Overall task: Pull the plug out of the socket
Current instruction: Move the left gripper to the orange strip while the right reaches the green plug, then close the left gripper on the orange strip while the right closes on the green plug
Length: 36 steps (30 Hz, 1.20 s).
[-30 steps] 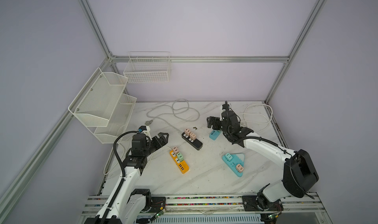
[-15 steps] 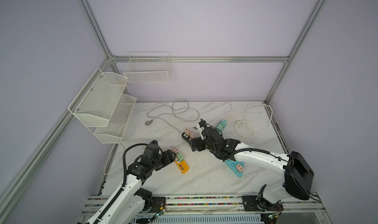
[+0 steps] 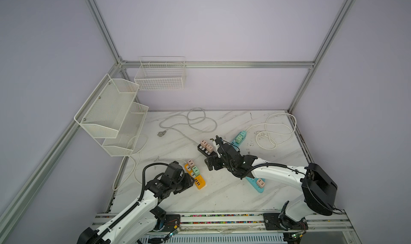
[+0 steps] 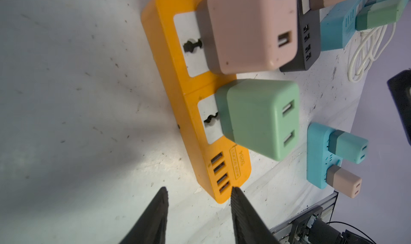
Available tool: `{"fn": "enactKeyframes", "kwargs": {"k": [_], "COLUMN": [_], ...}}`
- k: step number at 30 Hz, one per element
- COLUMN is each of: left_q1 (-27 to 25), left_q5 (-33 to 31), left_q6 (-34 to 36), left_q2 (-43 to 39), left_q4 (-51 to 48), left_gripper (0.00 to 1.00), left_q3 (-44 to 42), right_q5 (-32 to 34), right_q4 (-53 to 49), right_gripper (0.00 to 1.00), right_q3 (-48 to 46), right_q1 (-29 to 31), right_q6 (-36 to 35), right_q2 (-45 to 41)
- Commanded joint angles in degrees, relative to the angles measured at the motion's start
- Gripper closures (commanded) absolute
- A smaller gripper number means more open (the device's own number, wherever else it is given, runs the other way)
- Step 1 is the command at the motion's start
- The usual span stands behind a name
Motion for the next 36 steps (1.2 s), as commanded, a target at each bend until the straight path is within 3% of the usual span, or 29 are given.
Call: {"fn": "enactKeyframes", "kwargs": {"k": [1,9,17,23,28,36], "left_q1": [-2.0,-6.6,-10.5,-10.7,-9.9,-4.5], "left_q5": [1.1,1.0,0.2,-1.0,-2.6,-10.3], "left_q6": [-3.3,-6.3,-7.8,-7.1,-4.3,2.0], "left_q2": [2.2,9.1,19.5,24.1,17.1,-0.5], "left_q4": [8.8,21.0,35.8,44.8,38.1,14.0], "left_gripper": [0.55,0.59,0.70,0.72,0.70,0.61], "left_q3": [-3.2,-4.1,-2.0,-1.2,-2.0,-0.2], "right_q5": [0.0,1.5,1.4,0.0,-1.3,-3.0], "right_q4": [1.6,1.3,1.4,1.0,0.1,-11.1], "right_gripper": [0.02,0.03,0.03,0.03,0.03,0.03], "right_q3": [-0.8,-1.4,-0.9,0.9,2.1,10.6], "right_q1": [0.1,0.2,0.0,0.0,-0.4,-0.3], "right_q6": [1.1,1.3,0.3,-1.2,-5.5,-17.2], "right_q2": [0.2,0.0,-0.2,0.6,0.3,5.2]}}
